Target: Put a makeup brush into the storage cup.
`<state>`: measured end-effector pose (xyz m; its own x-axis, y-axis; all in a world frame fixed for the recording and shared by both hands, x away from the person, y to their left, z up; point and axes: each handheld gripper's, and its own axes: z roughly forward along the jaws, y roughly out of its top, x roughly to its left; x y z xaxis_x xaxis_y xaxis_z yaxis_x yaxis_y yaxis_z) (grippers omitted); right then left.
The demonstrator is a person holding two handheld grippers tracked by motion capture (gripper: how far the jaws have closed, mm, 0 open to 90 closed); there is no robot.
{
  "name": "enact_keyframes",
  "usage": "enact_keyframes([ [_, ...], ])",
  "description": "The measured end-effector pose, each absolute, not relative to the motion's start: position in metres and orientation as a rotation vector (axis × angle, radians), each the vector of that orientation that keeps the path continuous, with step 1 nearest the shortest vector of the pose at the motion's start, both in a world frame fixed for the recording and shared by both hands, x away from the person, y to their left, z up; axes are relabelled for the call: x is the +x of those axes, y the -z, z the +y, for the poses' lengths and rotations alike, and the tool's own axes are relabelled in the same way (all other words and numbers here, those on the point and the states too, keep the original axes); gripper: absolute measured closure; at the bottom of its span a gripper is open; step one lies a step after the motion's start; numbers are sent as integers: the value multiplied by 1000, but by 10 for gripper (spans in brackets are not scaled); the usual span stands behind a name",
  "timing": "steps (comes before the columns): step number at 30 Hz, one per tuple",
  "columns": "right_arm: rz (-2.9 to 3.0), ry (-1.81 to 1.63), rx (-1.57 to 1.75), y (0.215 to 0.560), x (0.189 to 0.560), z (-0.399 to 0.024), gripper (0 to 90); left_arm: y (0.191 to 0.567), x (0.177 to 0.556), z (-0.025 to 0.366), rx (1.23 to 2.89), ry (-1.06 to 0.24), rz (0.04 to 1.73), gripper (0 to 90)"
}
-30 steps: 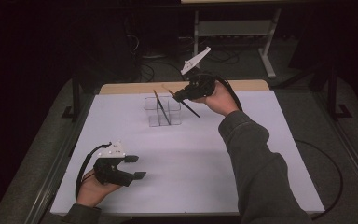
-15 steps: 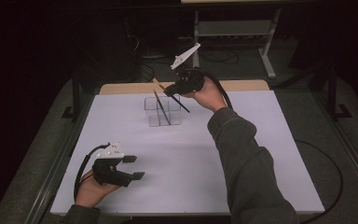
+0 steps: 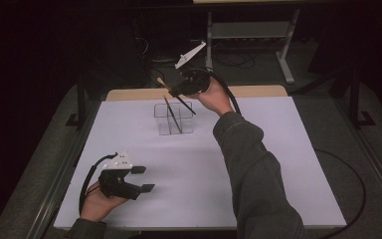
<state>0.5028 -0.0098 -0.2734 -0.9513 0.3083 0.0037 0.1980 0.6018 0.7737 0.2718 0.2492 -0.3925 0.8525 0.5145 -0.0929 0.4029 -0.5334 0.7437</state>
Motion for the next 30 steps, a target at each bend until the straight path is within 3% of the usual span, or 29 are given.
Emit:
enact_keyframes([
  [30,2654,-1268,521,303,530,10,830,391,269,254,2204,-172,671,292],
])
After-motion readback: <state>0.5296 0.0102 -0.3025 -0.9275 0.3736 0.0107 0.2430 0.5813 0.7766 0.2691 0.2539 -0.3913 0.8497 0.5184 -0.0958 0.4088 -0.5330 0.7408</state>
